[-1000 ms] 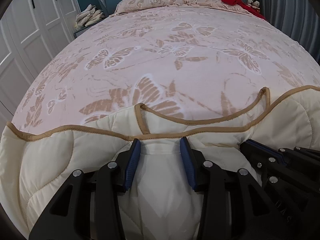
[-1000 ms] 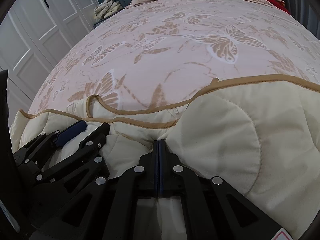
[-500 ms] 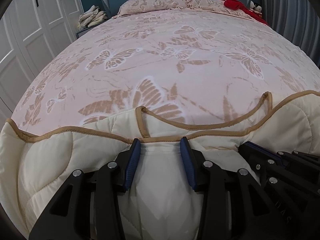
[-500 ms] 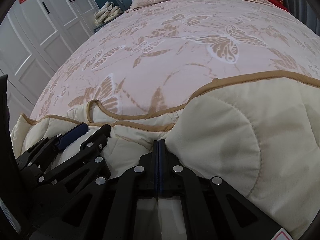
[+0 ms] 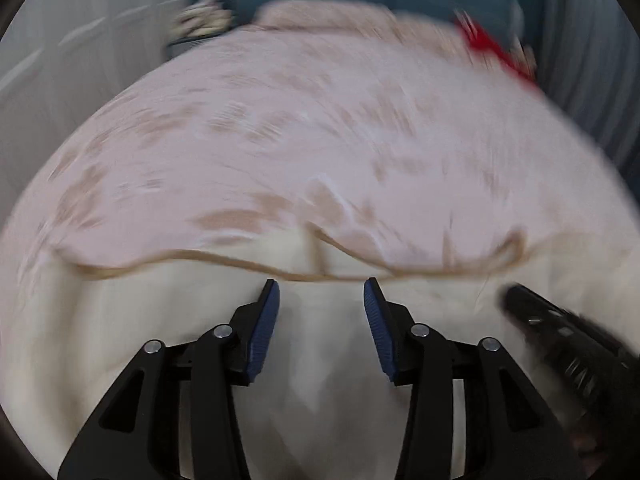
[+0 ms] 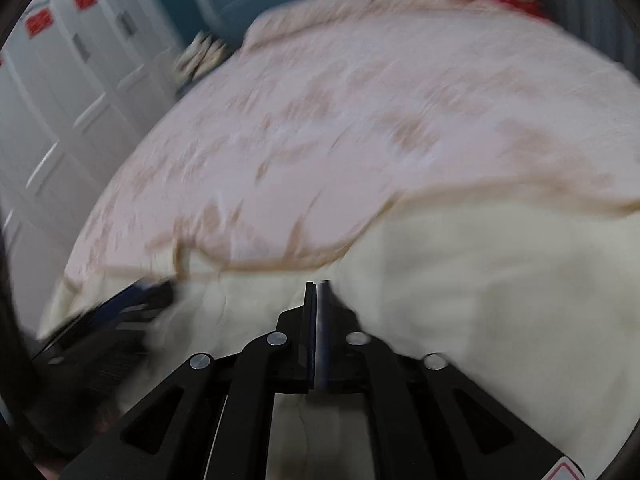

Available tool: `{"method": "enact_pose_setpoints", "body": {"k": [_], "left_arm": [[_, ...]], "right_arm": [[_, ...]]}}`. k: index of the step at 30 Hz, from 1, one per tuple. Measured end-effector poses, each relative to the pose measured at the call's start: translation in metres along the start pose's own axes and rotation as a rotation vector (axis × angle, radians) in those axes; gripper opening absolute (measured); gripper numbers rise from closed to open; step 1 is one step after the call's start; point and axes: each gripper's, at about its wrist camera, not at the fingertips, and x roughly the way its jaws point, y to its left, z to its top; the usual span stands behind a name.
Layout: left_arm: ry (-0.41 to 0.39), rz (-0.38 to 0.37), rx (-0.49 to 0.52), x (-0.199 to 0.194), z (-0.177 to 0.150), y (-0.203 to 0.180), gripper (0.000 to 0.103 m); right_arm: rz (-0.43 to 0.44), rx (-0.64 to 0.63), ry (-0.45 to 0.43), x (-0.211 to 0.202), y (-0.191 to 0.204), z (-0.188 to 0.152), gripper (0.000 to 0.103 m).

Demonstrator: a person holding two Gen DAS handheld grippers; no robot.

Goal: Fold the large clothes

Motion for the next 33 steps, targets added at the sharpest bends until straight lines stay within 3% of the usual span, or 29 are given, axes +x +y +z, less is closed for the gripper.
{"method": "enact_pose_setpoints", "body": {"k": [1,5,8,10,12,17,22,26,30,33], "left_arm": [[-0.018,-0.019,-0.083,-0.026,0.002,0.028,0.061],[-0.022,-0.033,-0.252,-0.093,-0.015,0.107,0.065],[-0.001,-0.021,-0.358,-0.128,-0.049,0.158,0.076],[0.051,-0.042,-0.420,-0.136,-0.079,0.180,0.077],[0.098,-0.073,-0.460,-0.134,-0.103,0.192,0.077],[0.193,-0.249,-0.619,-0.117,-0.146,0.195,0.078],[0.185,-0.244,-0.583,-0.115,-0.146,0.173,0.081],[0.199,-0.283,-0.583,-0.119,-0.143,0.162,0.060],[0.156,-0.253,-0.517,-0.139,-0.130,0.147,0.027],[0.094,-0.246,-0.443,-0.165,-0.113,0.131,0.020]], "right_arm": [[-0.004,0.001,-0.030,-0.015,0.000,0.002,0.013],[0.055,-0.016,0.036,-0.071,0.006,-0.011,0.013],[0.111,-0.004,0.107,-0.094,0.016,-0.043,0.013],[0.141,-0.011,0.140,-0.099,0.024,-0.060,0.013],[0.152,-0.027,0.183,-0.099,0.036,-0.080,0.013],[0.166,0.010,0.266,-0.088,0.045,-0.112,0.013],[0.120,0.018,0.300,-0.073,0.043,-0.123,0.009],[0.096,0.037,0.307,-0.063,0.040,-0.124,0.004],[0.094,0.058,0.306,-0.055,0.034,-0.126,0.000],[0.111,0.069,0.312,-0.057,0.031,-0.123,0.000]]}}
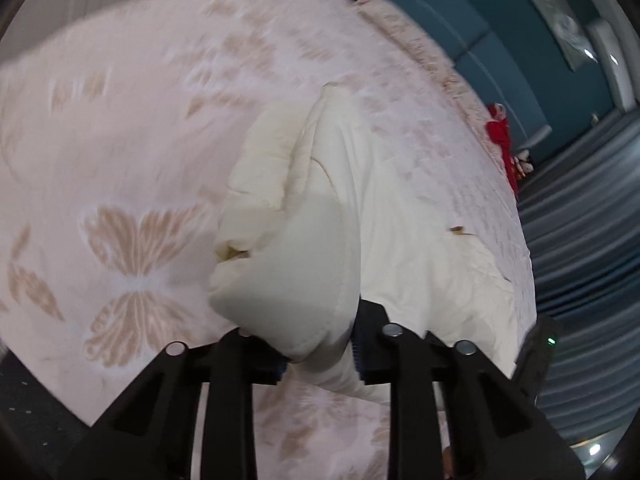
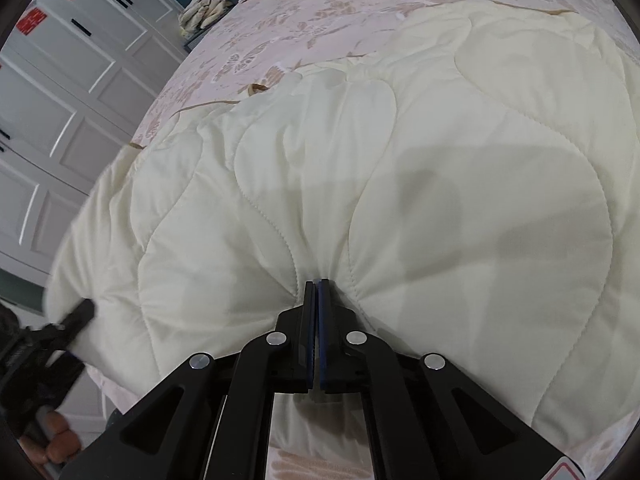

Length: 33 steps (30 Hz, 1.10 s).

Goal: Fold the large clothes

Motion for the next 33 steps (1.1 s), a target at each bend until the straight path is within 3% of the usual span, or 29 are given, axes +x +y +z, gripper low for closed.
{"method": "enact_pose_setpoints", "body": {"k": [3,7,15,18,22,28,33], "left_arm": [[-0.039,-0.019,0.046,-0.018,0.008,-0.022,0.019],[-0.068,-0.041,0.094,-0.032,0.014,-0.046,0.017],[-0.060,-0.083,0.178,-0.050,-0.006,-0.091,0.014],[-0.056,-0.061,0.226,-0.047,-0.016,-0.105,0.014],[-0.061,-0.064,0.301,-0.045,-0.027,-0.134,0.014],[-0.056,-0.102,0.382,-0.039,-0.038,-0.175,0.014],[-0.020,-0.122,0.469,-0.027,-0.060,-0.215,0.014]], "right_arm": [[0.032,0.008,-0.039,-0.029,0.001,-0.006,0.013],[0.036,-0.063,-0.074,-0.068,0.005,-0.032,0.012],[0.034,-0.069,0.021,-0.035,0.001,-0.052,0.006],[-0.004,-0.106,0.009,-0.021,0.007,-0.053,0.005],[0.030,-0.071,0.009,-0.017,0.002,-0.047,0.004],[0.138,0.024,-0.013,-0.045,-0.017,-0.052,0.004],[0.161,0.030,-0.068,-0.090,-0.044,-0.064,0.006]]}}
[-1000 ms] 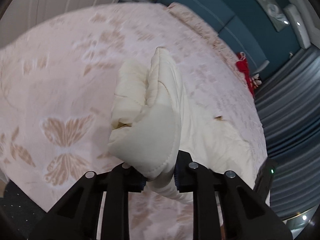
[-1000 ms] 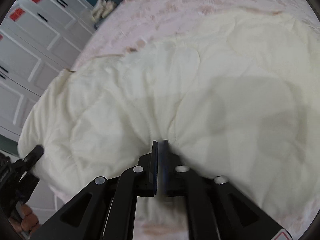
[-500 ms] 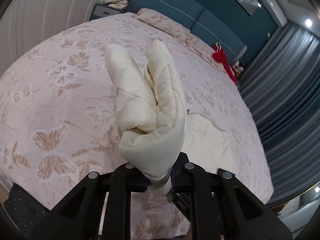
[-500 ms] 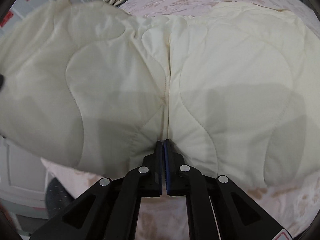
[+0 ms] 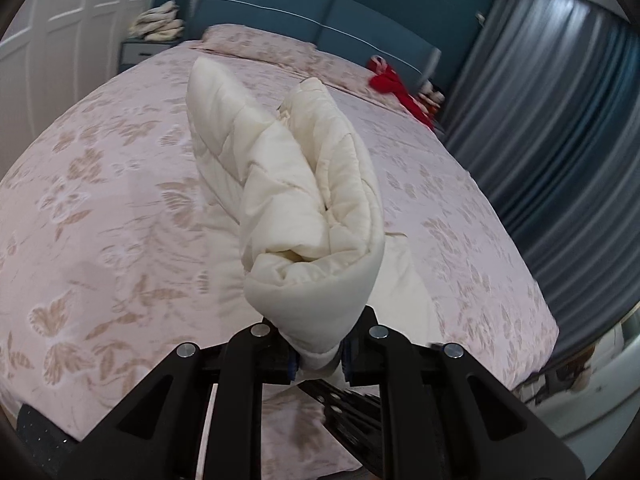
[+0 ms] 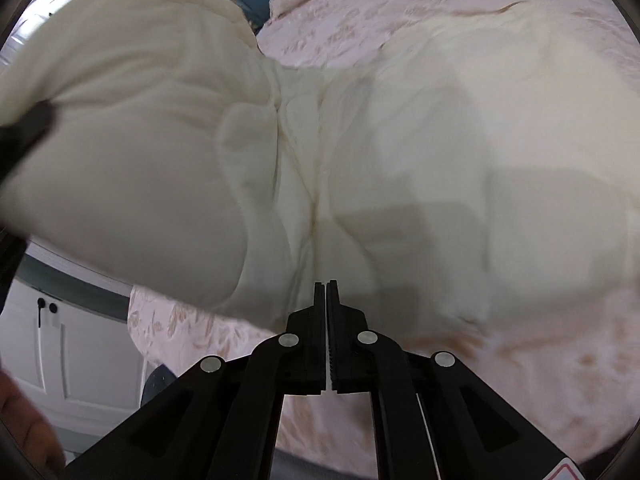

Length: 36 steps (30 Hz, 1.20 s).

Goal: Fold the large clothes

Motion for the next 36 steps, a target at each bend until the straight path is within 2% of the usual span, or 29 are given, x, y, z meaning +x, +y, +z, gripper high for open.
{"method": "enact_pose_setpoints", "body": {"k": [5,12,15,18,23,26,28,30,31,32,34,36], "left_arm": [[0.061,-0.034,0.083,0.033,-0.007,-0.044,0.014],[0.224,-0.064,0.115,0.102,-0.042,-0.083,0.014],[0.261,-0.037,0.159,0.126,-0.061,-0.093,0.014],[0.271,-0.027,0.171,0.138,-0.072,-0.095,0.016],[0.311,-0.012,0.206,0.152,-0.080,-0.097,0.018],[0.307,-0.007,0.229,0.153,-0.081,-0.100,0.021],[0.264,-0.018,0.244,0.136,-0.077,-0.102,0.033],[0.187,-0.033,0.286,0.102,-0.073,-0.101,0.067],[0.150,0.001,0.295,0.089,-0.072,-0.098,0.079],[0.104,0.026,0.298,0.069,-0.072,-0.089,0.098],[0.059,0.050,0.272,0.048,-0.072,-0.069,0.098],[0.096,0.133,0.230,0.047,-0.077,-0.040,0.098]], "right_arm": [[-0.082,0.006,-0.061,-0.057,-0.033,-0.014,0.006],[-0.220,0.022,-0.107,-0.107,-0.073,-0.024,0.008],[-0.263,0.042,-0.121,-0.120,-0.089,-0.023,0.015],[-0.278,0.066,-0.149,-0.137,-0.099,-0.025,0.032],[-0.261,0.073,-0.188,-0.158,-0.100,-0.017,0.036],[-0.238,0.060,-0.207,-0.164,-0.094,-0.011,0.047],[-0.224,0.043,-0.220,-0.168,-0.084,-0.006,0.059],[-0.218,0.024,-0.234,-0.173,-0.077,0.000,0.065],[-0.215,0.019,-0.246,-0.176,-0.074,0.002,0.068],[-0.200,0.010,-0.261,-0.180,-0.068,0.006,0.073],[-0.162,0.007,-0.266,-0.182,-0.061,0.013,0.074],[-0.124,0.015,-0.267,-0.180,-0.055,0.021,0.076]]}}
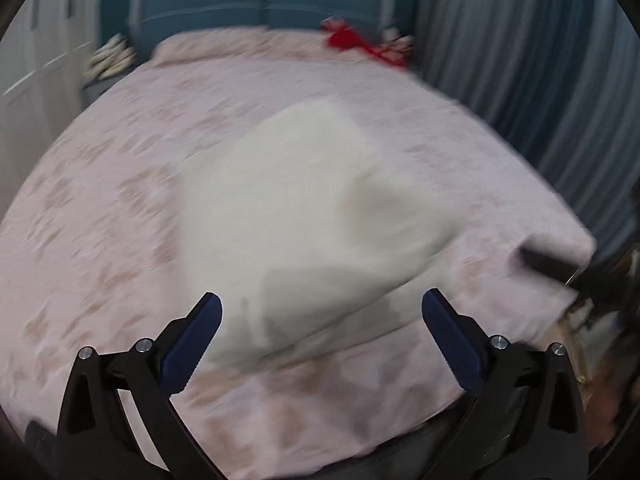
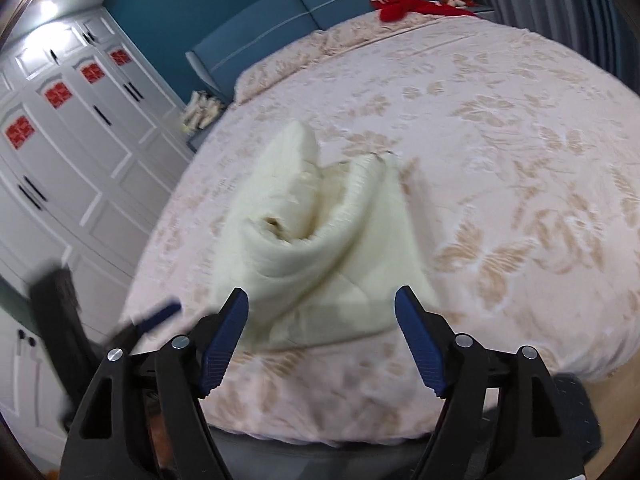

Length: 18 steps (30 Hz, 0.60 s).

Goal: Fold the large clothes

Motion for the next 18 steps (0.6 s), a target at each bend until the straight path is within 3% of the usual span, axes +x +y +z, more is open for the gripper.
{"method": "enact_pose_setpoints", "body": {"k": [6,12,14,15,16,18], "left_arm": [[0.126,0.117,-0.090,0.038,-0.033,0.049,0.098],[0.136,0.114,-0.066,0.056,-0.036,0.050,0.096],[0.143,0.108,-0.069,0.064,-0.033,0.051,0.091],[0.153,0.102,-0.073,0.068,-0.033,0.052,0.087],[0.162,0.092,-0.074,0.070,-0.032,0.051,0.078],[0.192,0.076,-0.081,0.076,-0.029,0.050,0.055]], "right_arm": [[0.027,0.055,0.043,0.034,0.019,0.020,0.076],[-0.043,0.035,0.113,0.076,0.037,0.030,0.075],[-0.067,0.013,0.096,0.080,0.042,0.032,0.050],[-0.068,0.015,0.087,0.079,0.042,0.034,0.030],[-0.042,0.029,0.082,0.076,0.039,0.038,0.023],[-0.002,0.037,0.048,0.065,0.036,0.043,0.017]]}}
